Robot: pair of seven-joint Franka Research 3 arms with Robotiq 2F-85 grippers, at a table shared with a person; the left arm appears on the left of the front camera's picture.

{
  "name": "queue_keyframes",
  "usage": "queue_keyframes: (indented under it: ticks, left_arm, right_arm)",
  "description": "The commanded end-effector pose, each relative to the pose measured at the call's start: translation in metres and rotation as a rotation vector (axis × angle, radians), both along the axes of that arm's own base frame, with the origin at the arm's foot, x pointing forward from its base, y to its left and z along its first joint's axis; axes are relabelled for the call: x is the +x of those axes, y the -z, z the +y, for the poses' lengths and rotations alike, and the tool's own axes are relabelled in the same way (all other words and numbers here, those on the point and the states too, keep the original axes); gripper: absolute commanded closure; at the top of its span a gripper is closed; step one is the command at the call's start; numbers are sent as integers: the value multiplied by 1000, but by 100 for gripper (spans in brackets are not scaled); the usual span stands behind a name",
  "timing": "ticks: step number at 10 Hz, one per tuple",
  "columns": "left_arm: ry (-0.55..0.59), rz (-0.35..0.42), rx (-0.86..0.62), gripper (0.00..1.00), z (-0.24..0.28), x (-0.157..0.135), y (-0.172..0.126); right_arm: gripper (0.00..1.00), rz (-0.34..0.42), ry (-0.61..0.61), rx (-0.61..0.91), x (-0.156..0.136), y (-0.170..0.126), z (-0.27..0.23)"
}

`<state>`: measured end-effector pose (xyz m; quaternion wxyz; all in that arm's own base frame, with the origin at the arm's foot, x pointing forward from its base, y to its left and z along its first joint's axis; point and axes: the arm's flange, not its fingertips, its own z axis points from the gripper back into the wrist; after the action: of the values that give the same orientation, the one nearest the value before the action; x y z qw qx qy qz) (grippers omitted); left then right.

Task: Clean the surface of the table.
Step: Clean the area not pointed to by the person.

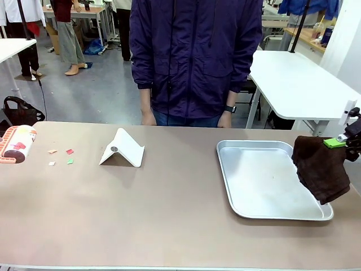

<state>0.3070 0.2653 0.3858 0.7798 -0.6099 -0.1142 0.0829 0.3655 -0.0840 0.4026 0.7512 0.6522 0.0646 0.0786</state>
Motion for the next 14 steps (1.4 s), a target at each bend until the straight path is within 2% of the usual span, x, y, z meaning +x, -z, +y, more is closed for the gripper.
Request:
queue_keyframes:
  ticks: [1,3,4,5,7,9,11,12,14]
  left_arm:
    - [-2,-7,-6,100,-1,0,-4]
    - [-2,-7,-6,100,-1,0,-4]
    - [0,0,0,78,0,0,0]
    - [-23,3,137,78,-12,2,-13]
    - [-87,53,321,78,-26,17,-26]
    - [-127,132,450,78,-32,37,-28]
    - [-118,222,550,78,-35,61,-25]
    - [-126,249,607,78,-37,70,-24]
    - [-141,243,700,78,-43,84,-24]
  right_arm:
    - [92,-4,2,2,-1,-3,-1]
    - [92,-4,2,2,-1,-3,-1]
    - [92,-4,2,2,-1,-3,-1]
    - [92,-4,2,2,-1,-3,-1]
    - [92,-4,2,2,-1,-3,-1]
    - [92,-4,2,2,-1,-3,-1]
    - [92,-4,2,2,-1,-3,-1]
    - [92,-4,2,2,-1,-3,-1]
    - [92,-4,2,2,-1,-3,-1]
